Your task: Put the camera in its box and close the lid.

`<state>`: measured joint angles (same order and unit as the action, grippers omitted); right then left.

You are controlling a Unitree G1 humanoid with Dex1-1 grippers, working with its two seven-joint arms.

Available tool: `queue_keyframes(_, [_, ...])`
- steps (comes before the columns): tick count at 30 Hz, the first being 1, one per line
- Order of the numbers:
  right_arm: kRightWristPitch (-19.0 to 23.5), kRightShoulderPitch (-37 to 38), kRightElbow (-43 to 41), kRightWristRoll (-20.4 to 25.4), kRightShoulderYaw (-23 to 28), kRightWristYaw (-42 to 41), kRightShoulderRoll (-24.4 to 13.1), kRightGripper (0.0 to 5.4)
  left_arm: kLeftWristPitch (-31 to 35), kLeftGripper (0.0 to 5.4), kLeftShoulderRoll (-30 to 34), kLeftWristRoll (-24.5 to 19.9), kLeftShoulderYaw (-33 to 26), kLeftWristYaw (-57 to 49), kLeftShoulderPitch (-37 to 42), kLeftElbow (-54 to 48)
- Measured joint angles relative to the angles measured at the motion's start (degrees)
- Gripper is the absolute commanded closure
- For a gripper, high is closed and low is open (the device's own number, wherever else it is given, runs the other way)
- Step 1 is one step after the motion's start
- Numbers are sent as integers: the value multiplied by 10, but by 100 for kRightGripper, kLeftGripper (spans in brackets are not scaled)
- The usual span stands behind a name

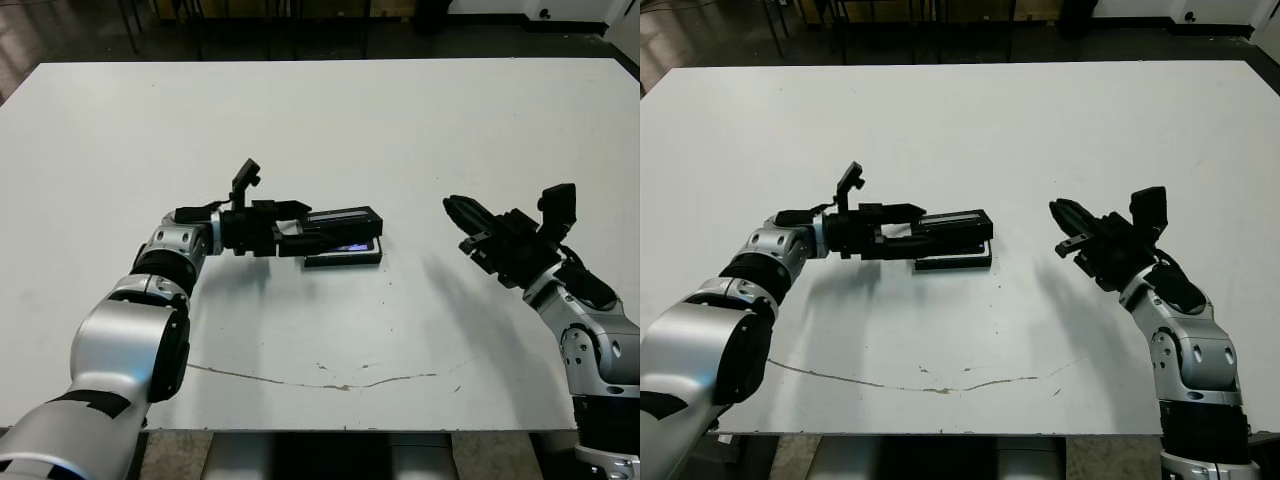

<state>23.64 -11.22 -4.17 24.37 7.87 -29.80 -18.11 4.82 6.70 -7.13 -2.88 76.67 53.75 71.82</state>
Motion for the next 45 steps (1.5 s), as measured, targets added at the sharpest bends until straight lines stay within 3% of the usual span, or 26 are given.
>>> queue_keyframes(15, [0, 7, -3, 0, 2, 1, 0, 540, 19, 3, -13, 0, 0, -31, 0, 2])
queue_keyframes(18, [0, 7, -3, 1, 3, 2, 0, 540, 37, 40, -13, 0, 1, -32, 1, 2])
queue_keyframes(24, [0, 8, -4, 1, 3, 2, 0, 540, 71, 179, -13, 0, 2, -45, 3, 2])
queue_keyframes(31, [6, 8, -15, 2, 4, 10, 0, 540, 50, 334, -13, 9, 14, -49, 4, -1])
queue_keyframes(35, [9, 11, -19, 2, 3, 13, 0, 540, 33, 362, -13, 11, 16, -53, 3, -1])
queue_keyframes(45, [9, 14, -23, 3, 3, 16, 0, 540, 35, 363, -13, 2, 0, -71, 1, -1])
